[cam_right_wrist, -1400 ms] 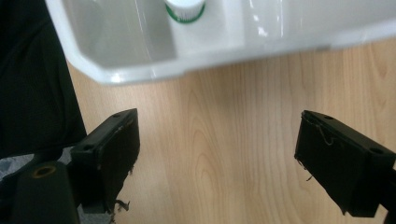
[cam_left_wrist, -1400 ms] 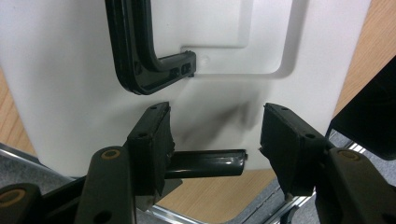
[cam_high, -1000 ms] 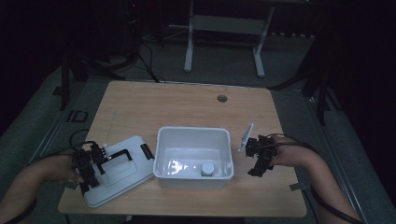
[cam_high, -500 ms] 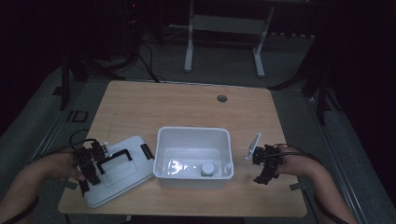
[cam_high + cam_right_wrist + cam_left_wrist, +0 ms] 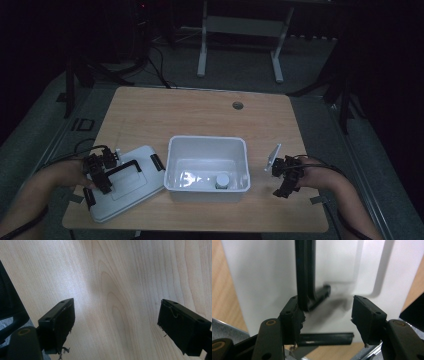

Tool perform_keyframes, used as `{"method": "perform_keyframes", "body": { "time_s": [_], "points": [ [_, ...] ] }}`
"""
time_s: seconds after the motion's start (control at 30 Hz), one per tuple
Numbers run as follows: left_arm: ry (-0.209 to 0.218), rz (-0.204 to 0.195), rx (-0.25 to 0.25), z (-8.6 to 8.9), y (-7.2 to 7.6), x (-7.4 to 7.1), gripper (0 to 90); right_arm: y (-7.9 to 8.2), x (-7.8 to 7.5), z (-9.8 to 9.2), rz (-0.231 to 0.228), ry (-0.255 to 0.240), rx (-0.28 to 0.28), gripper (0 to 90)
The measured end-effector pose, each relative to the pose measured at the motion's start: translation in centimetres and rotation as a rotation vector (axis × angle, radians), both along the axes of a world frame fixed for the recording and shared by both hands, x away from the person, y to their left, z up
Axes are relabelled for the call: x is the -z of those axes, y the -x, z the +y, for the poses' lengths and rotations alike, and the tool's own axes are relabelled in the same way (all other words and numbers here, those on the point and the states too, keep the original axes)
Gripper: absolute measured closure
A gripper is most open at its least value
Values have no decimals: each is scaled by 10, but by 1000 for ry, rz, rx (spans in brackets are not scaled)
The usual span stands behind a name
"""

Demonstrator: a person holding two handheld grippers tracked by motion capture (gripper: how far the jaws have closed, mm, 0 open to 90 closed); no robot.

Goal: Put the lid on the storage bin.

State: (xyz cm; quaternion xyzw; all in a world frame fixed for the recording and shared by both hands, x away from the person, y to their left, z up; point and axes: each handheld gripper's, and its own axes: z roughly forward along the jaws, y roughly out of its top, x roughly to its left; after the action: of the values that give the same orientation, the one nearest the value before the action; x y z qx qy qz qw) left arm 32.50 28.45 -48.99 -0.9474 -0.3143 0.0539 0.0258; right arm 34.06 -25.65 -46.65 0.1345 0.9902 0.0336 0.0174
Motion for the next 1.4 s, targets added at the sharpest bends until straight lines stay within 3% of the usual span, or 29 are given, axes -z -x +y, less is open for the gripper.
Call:
{"method": "perform_keyframes", "body": {
  "time_s": [0.17,0.4,0.43,0.7,0.97,1.4],
  "points": [
    [-9,-20,21,-10,-7,3,466,0,0,-1,1,6,5,140],
    [-29,-21,13,-11,-9,2,689,0,-1,-1,1,4,5,140],
    [-46,-11,37,-12,-8,2,693,-1,0,-2,1,7,4,140],
    [-84,-23,14,-18,-11,3,710,0,1,-1,1,13,4,141],
    [-86,-12,22,-22,-7,3,821,-1,2,-1,2,22,9,141],
    [-47,-12,27,-14,-7,-3,834,-1,2,1,1,32,5,141]
  ]
}}
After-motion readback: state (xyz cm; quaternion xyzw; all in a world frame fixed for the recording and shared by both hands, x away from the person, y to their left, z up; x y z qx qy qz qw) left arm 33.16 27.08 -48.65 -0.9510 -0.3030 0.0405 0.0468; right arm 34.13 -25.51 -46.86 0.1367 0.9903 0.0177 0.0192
